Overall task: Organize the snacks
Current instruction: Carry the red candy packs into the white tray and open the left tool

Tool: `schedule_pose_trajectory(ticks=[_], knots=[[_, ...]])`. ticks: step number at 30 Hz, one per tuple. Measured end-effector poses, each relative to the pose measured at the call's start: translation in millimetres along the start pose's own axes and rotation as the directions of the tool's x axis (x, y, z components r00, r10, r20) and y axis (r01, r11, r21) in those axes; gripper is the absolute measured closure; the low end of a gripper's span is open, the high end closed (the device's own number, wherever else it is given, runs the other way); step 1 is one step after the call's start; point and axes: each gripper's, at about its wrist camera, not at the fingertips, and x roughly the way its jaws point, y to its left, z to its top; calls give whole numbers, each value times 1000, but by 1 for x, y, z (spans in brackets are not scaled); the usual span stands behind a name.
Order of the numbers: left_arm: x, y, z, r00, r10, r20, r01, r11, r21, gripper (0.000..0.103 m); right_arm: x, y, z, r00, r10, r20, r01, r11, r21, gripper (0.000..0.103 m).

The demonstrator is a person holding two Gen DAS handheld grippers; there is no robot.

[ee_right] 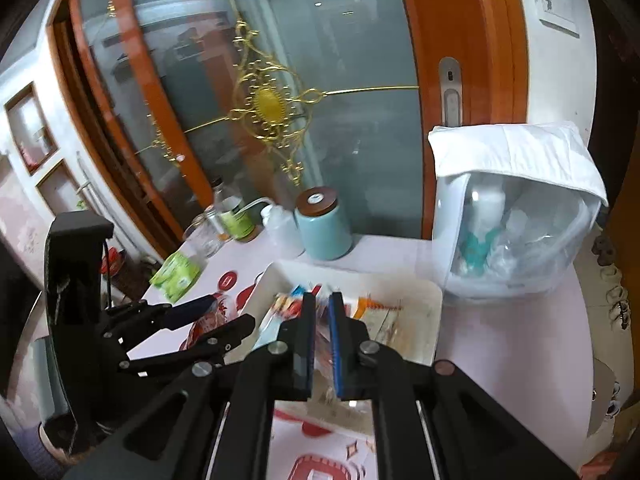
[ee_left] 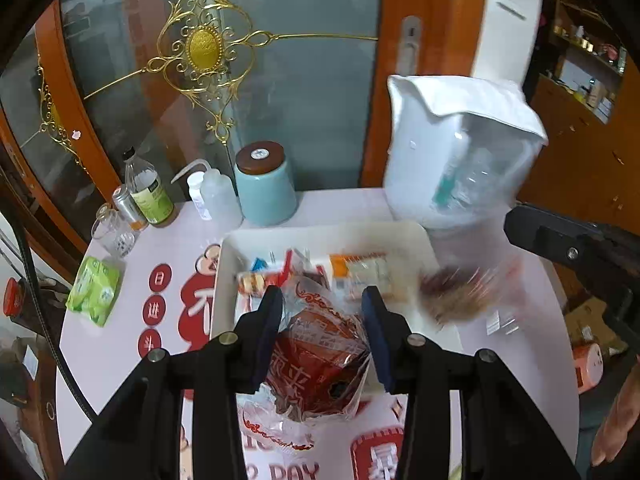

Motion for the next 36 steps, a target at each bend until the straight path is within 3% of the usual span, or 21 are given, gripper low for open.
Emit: schedule_pose_trajectory(ticks=[4,6,7,14,18,23,36], knots=[[31,5,16,1000,25,-7,-25,1000,-10,56,34,-5,8,998,-28,-53,29,999,26,95],[46,9,22,999,21,-24,-22,999,-30,16,46,-4,5,995,-42,-93,45,999,22,93],[52,11,24,999,27,-22,-28,999,-47,10,54,-5,2,992,-56,-115,58,998,19,90],[82,12,13,997,14,-81,-20,997,-69,7,60,-16,-11,991,-58,-124,62,998,30,65],[80,9,3,997,27,-79,-31,998,-54,1,54,-20,-12,991,-60,-119,65,997,33,65],[69,7,-5,996,19,-88,-24,998,-56,1,39,-19,-17,992,-62,-109,65,998,24,65],[-2,-18,-50,997,-5,-77,2,1000,-29,1,-18,-15,-56,991,-85,-100,84,996,-11,65]])
